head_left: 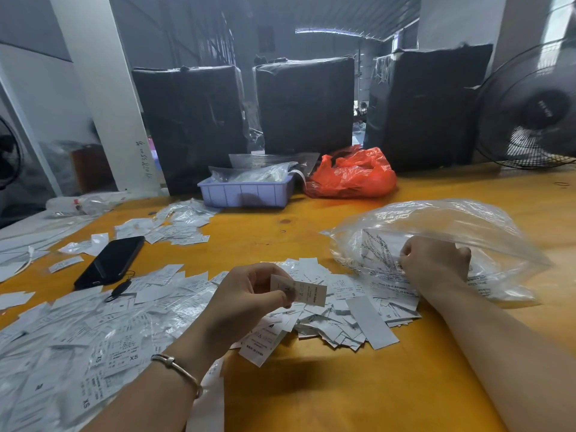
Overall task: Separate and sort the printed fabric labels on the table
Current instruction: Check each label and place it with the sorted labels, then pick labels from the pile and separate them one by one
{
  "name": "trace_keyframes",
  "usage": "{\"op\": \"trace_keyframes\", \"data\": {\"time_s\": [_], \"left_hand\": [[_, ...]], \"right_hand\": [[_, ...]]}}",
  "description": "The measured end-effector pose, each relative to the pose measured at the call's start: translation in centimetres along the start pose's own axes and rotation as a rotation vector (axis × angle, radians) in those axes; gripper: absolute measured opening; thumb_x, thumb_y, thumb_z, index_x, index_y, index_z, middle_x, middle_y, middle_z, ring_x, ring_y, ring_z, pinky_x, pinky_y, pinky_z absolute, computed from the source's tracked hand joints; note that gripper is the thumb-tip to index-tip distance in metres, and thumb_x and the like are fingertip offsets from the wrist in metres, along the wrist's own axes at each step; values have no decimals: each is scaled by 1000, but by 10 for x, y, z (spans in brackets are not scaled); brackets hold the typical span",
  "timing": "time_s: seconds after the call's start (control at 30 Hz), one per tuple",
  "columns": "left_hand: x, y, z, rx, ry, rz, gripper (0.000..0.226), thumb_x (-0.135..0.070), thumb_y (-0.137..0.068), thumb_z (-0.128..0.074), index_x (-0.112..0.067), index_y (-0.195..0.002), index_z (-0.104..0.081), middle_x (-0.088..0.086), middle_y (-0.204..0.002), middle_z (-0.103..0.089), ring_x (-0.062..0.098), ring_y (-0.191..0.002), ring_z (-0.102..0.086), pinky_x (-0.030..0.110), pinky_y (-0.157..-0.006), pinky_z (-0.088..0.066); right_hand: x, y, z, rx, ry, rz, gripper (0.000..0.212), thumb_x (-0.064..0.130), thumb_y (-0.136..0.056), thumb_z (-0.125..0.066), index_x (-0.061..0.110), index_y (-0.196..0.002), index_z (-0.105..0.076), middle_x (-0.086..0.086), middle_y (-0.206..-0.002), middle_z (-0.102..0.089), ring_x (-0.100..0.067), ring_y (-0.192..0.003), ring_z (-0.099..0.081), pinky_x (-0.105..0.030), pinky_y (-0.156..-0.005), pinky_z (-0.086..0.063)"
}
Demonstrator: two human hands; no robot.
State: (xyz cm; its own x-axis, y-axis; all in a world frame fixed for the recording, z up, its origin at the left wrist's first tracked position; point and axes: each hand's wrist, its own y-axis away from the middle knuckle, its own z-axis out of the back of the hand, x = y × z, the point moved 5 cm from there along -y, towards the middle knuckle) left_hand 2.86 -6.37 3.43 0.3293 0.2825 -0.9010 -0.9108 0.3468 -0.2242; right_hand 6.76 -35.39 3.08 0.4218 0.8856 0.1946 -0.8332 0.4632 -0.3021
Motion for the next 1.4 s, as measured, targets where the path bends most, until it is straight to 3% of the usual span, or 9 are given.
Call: {"op": "trace_keyframes", "data": {"time_s": [0.3,0.4,0.47,0.57,0.73,0.9,1.07,1.2,1.4], "left_hand": [[1,0,1,0,-30,12,7,-22,-71,-66,-19,-76,-70,-1,-81,-75,6,-80,-69,22,-73,-53],[1,0,1,-10,-43,15,10,-24,-70,-68,-17,-77,-70,0,-82,-75,12,-81,-70,30,-77,-54],[1,0,1,-7,-16,18,13,-24,-71,-69,-14,-80,-70,1,-84,-75,16,-79,-71,30,-77,-53],[0,0,1,11,33,9,10,-16,-81,-71,-9,-87,-71,3,-86,-76,17,-80,-71,20,-70,-52],[-2,-2,3,-36,186,13,6,1,-85,-65,-3,-84,-69,-1,-101,-75,11,-90,-70,19,-75,-53],[-5,-2,8,-57,427,44,2,-16,-67,-73,-17,-69,-73,-7,-118,-70,13,-108,-66,33,-92,-50],[-7,1,-2,96,437,56,3,-13,-72,-72,-16,-72,-73,6,-107,-73,20,-99,-69,25,-81,-55],[-9,3,-2,57,287,19,7,-19,-73,-72,-19,-78,-77,10,-97,-74,20,-93,-69,33,-87,-55],[-11,2,1,8,359,17,5,-17,-71,-72,-19,-71,-76,3,-103,-75,17,-92,-70,22,-75,-56]], "right_hand": [[4,3,16,-258,-463,42,21,18,-89,-53,14,-76,-68,-7,-85,-63,-28,-81,-54,-29,-61,-33],[11,11,22,-263,-607,97,19,15,-88,-57,11,-72,-67,-9,-73,-65,-31,-72,-60,-33,-59,-46],[19,20,24,-159,-858,117,14,11,-87,-64,8,-74,-67,-12,-71,-66,-25,-62,-63,-36,-56,-53],[39,37,24,110,-1180,118,8,0,-88,-62,2,-81,-66,-14,-68,-66,-6,-43,-58,-19,-42,-45],[77,64,22,606,-1439,194,17,-7,-87,-56,4,-91,-68,-8,-68,-71,-13,-56,-65,-25,-59,-47],[88,76,22,803,-1516,353,16,-8,-83,-61,3,-94,-68,-14,-73,-69,-18,-59,-62,-22,-56,-48],[92,81,22,761,-1476,431,30,-17,-75,-63,7,-94,-64,-22,-78,-67,-21,-57,-59,-28,-59,-44],[93,84,21,704,-1384,481,35,-14,-75,-66,6,-102,-55,-20,-74,-71,-21,-53,-61,-22,-49,-43],[94,83,26,689,-1397,544,30,-13,-77,-65,3,-93,-46,-20,-67,-69,-23,-46,-58,-25,-45,-40]]}}
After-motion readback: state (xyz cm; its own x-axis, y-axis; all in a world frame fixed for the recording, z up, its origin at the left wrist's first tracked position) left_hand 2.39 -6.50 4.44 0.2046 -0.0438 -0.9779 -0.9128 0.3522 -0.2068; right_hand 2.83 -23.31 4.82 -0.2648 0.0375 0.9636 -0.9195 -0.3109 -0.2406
